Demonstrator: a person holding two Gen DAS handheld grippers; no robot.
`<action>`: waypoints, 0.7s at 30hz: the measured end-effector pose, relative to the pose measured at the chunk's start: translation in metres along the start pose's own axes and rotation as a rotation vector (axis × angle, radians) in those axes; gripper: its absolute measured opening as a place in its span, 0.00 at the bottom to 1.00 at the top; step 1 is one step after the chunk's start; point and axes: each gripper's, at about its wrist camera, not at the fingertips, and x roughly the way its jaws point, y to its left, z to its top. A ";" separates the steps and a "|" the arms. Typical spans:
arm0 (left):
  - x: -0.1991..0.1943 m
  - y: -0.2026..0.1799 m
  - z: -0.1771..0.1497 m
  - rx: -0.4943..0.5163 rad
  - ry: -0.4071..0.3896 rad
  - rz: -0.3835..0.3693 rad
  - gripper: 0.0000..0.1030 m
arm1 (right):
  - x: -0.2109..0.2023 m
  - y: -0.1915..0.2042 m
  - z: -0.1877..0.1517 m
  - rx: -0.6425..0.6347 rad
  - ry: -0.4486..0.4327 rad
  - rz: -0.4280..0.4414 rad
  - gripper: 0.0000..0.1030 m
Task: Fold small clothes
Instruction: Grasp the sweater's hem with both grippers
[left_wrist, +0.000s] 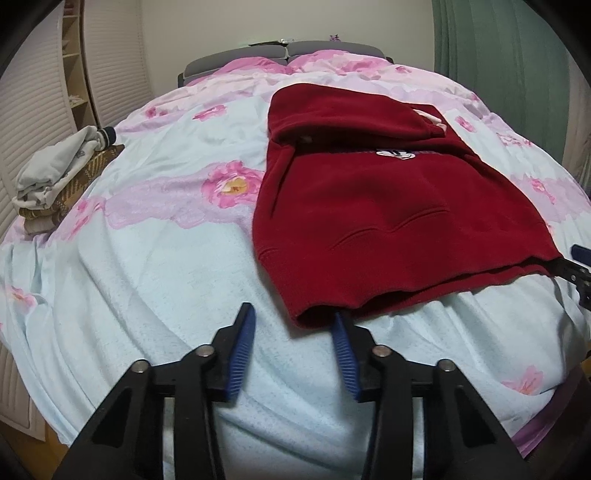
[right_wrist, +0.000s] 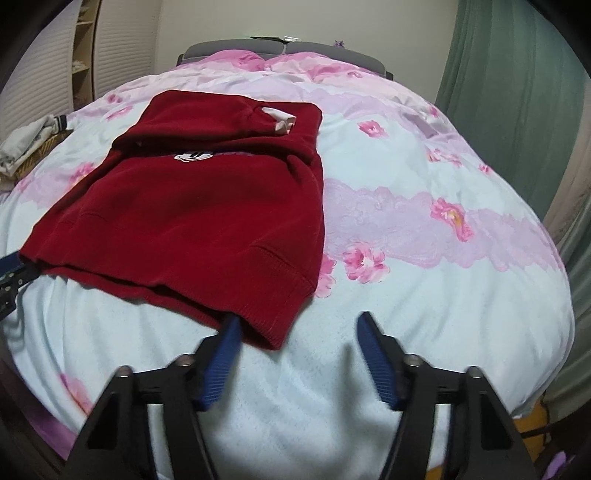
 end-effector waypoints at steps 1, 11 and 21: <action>0.000 0.000 0.001 -0.002 -0.001 -0.004 0.33 | 0.003 0.000 0.000 0.006 0.012 0.018 0.41; -0.002 0.006 0.006 -0.036 -0.019 -0.036 0.10 | -0.007 0.004 0.004 0.008 -0.036 0.058 0.09; -0.025 0.014 0.016 -0.061 -0.092 -0.033 0.05 | -0.037 -0.005 0.012 0.058 -0.131 0.094 0.07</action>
